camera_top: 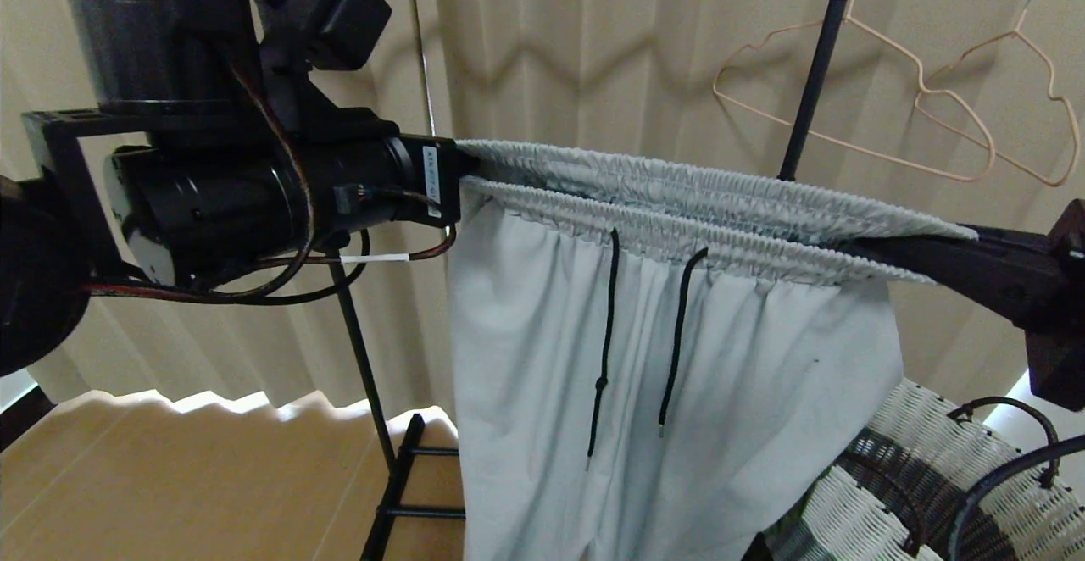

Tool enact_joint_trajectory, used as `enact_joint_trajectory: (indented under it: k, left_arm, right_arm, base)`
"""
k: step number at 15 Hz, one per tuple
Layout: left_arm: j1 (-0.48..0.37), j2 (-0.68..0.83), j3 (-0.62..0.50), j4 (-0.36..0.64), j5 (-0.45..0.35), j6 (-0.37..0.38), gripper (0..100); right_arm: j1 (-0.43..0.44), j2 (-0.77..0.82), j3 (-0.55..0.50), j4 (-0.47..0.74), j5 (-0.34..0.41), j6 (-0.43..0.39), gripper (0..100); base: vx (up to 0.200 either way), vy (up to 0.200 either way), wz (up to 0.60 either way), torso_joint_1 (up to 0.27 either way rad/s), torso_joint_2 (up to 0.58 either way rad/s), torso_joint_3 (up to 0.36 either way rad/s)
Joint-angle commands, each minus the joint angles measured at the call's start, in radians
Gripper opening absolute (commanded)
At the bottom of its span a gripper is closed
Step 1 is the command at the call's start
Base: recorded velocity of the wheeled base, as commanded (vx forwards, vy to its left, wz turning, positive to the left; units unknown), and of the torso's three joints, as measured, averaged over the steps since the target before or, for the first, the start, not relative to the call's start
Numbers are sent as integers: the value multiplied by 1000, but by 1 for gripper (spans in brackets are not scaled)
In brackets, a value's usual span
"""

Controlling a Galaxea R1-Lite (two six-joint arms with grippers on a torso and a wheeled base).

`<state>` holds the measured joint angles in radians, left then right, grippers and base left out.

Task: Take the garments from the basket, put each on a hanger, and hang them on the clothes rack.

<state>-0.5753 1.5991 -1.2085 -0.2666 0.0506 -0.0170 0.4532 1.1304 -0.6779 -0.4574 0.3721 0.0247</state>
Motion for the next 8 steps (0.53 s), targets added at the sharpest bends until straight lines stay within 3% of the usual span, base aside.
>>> enact_joint_trajectory:
  k: [1, 5, 8]
  left_arm:
    - [-5, 42, -8, 1, 0, 0, 0]
    - [-9, 36, 7, 1, 2, 0, 0]
    - [-37, -50, 133, 7, 0, 0, 0]
  right_arm:
    - [1, -38, 38, -1, 18, 0, 0]
    - [-13, -17, 38, -1, 14, -2, 0]
    - [-110, 52, 24, -13, 10, -61, 0]
  base:
    - [0, 0, 0, 0, 0, 0]
    - [0, 0, 0, 0, 0, 0]
    - [0, 0, 0, 0, 0, 0]
